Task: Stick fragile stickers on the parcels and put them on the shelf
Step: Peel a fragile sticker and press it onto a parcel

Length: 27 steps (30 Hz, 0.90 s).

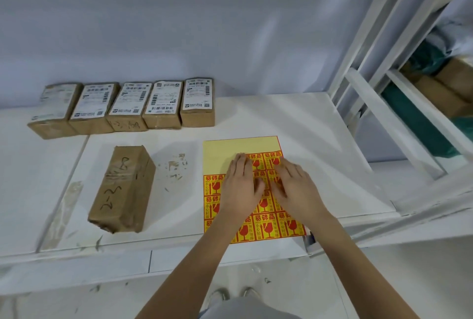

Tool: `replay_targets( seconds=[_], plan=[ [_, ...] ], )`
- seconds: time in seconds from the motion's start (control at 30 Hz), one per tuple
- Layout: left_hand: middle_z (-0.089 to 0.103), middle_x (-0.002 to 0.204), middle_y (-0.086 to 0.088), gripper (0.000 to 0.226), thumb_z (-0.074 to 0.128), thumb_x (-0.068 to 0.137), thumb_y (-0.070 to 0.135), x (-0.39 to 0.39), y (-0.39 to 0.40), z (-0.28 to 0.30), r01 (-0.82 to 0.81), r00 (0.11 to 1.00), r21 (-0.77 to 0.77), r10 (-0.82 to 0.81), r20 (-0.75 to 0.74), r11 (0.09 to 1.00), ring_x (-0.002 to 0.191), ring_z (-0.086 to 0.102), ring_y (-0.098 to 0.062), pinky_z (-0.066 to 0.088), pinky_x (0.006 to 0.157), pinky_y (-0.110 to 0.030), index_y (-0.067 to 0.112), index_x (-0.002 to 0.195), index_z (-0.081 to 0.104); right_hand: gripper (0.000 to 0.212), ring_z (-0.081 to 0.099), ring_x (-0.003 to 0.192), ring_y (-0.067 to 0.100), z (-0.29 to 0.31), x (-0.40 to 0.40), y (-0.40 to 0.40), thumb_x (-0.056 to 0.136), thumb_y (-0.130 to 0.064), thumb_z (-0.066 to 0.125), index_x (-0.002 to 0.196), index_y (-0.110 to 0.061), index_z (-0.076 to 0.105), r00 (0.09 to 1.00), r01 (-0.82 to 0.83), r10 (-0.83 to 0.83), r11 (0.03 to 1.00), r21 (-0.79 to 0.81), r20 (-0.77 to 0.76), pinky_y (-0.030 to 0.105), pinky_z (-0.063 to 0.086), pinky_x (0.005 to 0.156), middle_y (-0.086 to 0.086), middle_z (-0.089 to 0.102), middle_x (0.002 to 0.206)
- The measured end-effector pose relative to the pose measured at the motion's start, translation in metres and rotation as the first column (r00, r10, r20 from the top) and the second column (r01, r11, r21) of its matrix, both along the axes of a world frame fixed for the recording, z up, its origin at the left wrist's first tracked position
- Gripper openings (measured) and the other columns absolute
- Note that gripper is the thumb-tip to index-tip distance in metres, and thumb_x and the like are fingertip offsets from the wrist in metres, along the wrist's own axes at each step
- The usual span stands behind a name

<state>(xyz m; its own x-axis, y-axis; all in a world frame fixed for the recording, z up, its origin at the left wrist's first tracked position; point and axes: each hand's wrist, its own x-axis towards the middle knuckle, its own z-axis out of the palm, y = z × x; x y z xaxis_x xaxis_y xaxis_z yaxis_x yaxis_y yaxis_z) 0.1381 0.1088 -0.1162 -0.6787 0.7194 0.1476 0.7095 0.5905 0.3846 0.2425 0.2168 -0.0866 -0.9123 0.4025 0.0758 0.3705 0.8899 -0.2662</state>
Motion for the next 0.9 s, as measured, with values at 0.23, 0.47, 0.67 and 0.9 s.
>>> replay_targets(
  seconds=[0.23,0.47,0.67,0.9],
  plan=[
    [0.056,0.126,-0.015,0.039,0.06,0.085,0.029,-0.002,0.0,-0.001,-0.036,0.999,0.027,0.037,-0.036,0.999,0.119,0.053,-0.028,0.05,0.094,-0.036,0.001,0.113,0.059,0.041,0.045,0.118,0.022,0.008,-0.064,0.023,0.092,-0.02,0.052,0.132,-0.011,0.051,0.997,-0.063,0.058,0.994,-0.09,-0.049,0.034,0.046,0.087,0.005,0.05,0.127],
    [0.06,0.11,-0.01,0.032,0.061,0.081,0.026,-0.008,-0.005,0.0,-0.191,0.981,0.099,0.194,-0.02,0.977,0.106,0.056,-0.028,0.049,0.089,-0.038,0.006,0.105,0.064,0.048,0.044,0.116,0.023,0.012,-0.09,0.036,0.089,-0.028,0.055,0.135,-0.018,0.048,0.958,-0.231,0.235,0.972,-0.044,0.166,0.034,0.041,0.092,0.005,0.048,0.124],
    [0.055,0.131,-0.016,0.058,0.029,0.087,0.036,-0.005,-0.002,-0.003,-0.219,0.973,0.003,0.219,-0.073,0.976,0.127,0.048,-0.03,0.036,0.106,-0.043,0.002,0.126,0.056,0.037,0.05,0.102,0.016,0.021,-0.1,0.042,0.088,-0.03,0.059,0.123,-0.022,0.058,0.919,-0.323,0.335,0.942,-0.087,0.207,0.029,0.04,0.082,0.001,0.054,0.108],
    [0.045,0.142,-0.016,0.067,0.015,0.088,0.038,-0.007,0.0,-0.005,-0.198,0.978,-0.024,0.197,-0.065,0.98,0.137,0.035,-0.03,0.023,0.113,-0.041,0.002,0.135,0.046,0.023,0.051,0.088,0.013,0.02,-0.103,0.046,0.087,-0.029,0.059,0.109,-0.025,0.062,0.897,-0.387,0.4,0.916,-0.103,0.189,0.029,0.044,0.072,-0.004,0.053,0.092]
  ],
)
